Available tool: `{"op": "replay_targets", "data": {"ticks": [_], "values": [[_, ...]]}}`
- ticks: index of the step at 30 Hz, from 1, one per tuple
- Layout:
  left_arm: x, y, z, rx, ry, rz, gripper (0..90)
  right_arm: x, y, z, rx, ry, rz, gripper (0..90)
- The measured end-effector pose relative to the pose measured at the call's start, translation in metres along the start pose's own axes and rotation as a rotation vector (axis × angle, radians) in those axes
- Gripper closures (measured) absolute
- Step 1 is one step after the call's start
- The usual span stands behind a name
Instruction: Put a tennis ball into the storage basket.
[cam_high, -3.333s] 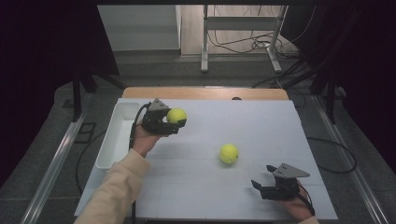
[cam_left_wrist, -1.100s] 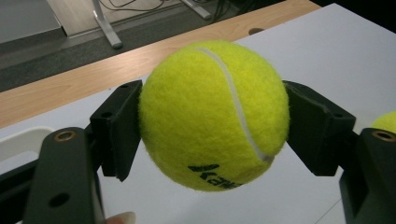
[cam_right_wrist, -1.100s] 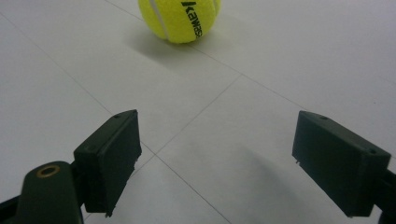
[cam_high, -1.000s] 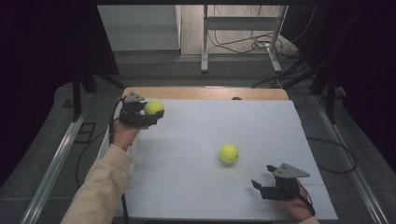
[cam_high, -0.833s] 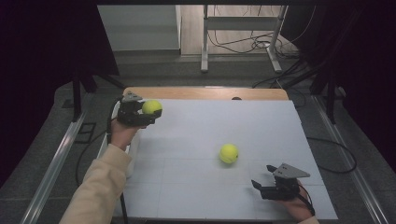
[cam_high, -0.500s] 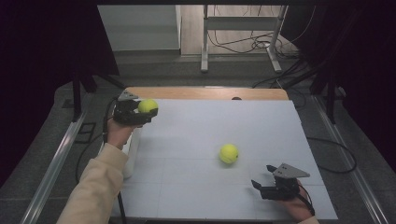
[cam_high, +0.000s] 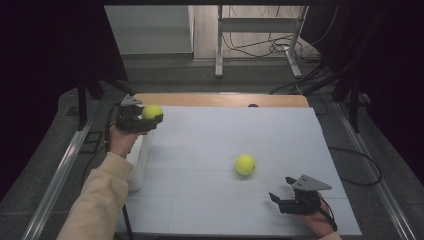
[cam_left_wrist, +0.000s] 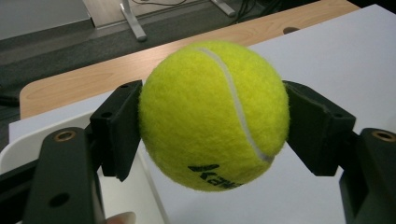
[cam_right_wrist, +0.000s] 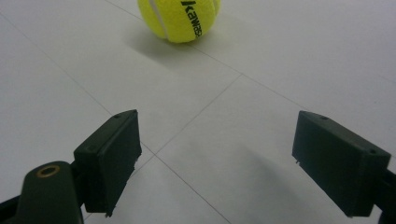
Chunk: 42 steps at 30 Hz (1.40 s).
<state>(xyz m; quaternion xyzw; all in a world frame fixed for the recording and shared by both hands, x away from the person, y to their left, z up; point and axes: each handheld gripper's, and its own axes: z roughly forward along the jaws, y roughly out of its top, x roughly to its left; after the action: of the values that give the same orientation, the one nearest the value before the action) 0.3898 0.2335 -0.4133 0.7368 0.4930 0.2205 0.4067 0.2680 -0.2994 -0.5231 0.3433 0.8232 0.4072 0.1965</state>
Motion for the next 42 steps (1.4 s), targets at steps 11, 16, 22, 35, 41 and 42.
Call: {"op": "replay_targets", "data": {"ticks": [11, 16, 22, 35, 41, 42], "values": [[0.011, -0.001, -0.005, 0.006, 0.029, -0.015, 26.6, 0.000, 0.000, 0.000, 0.000, 0.000, 0.000, 15.8], [0.015, 0.000, -0.007, 0.006, 0.044, -0.018, 26.6, 0.000, 0.000, 0.000, 0.002, -0.001, -0.001, 15.8], [0.020, -0.001, -0.010, 0.004, 0.056, -0.025, 26.6, 0.000, 0.000, 0.000, 0.004, -0.003, 0.000, 15.8], [0.033, -0.005, -0.016, 0.008, 0.090, -0.046, 26.6, 0.000, 0.000, 0.000, 0.005, -0.003, 0.000, 15.8], [0.039, -0.007, -0.017, 0.013, 0.101, -0.059, 26.6, 0.000, 0.000, 0.000, 0.006, -0.005, 0.001, 15.9], [0.040, -0.007, -0.017, 0.013, 0.102, -0.062, 26.6, 0.000, 0.000, 0.000, 0.007, -0.005, 0.001, 15.9]]}}
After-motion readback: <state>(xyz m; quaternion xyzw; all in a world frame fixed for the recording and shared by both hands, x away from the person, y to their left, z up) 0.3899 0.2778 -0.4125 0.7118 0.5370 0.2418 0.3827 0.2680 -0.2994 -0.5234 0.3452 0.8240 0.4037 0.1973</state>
